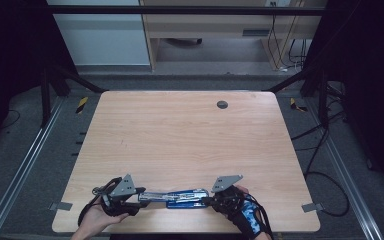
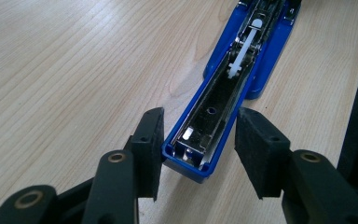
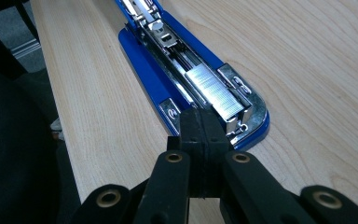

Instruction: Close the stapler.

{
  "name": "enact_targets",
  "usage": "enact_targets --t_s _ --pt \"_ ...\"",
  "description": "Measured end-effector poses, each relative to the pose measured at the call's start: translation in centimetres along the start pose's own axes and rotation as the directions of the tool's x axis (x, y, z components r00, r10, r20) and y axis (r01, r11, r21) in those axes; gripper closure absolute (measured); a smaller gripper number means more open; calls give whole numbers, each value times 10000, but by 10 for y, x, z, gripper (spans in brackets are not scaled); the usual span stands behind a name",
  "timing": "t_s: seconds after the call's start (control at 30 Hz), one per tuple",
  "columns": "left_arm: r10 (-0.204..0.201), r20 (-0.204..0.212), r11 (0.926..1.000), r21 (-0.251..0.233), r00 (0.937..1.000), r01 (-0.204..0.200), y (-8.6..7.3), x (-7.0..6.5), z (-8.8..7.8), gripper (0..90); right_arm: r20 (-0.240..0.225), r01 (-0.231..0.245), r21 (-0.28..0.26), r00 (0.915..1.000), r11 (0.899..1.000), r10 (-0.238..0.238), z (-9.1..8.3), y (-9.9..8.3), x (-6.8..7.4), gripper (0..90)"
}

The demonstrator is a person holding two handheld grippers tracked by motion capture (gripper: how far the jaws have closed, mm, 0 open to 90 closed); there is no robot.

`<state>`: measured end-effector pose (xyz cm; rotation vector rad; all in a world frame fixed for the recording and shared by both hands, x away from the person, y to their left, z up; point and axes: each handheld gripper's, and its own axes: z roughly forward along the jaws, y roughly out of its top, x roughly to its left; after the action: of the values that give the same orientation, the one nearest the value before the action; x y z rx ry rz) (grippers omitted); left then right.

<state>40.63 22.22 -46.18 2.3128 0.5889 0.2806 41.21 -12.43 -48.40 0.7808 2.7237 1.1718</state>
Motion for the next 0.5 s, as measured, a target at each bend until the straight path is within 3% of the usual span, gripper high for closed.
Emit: enact_targets --t_s 0.5 --pt "-13 -1 10000 -35 10000 13 2 0 -1 534 21 12 -25 10000 10000 -12 1 1 1 900"
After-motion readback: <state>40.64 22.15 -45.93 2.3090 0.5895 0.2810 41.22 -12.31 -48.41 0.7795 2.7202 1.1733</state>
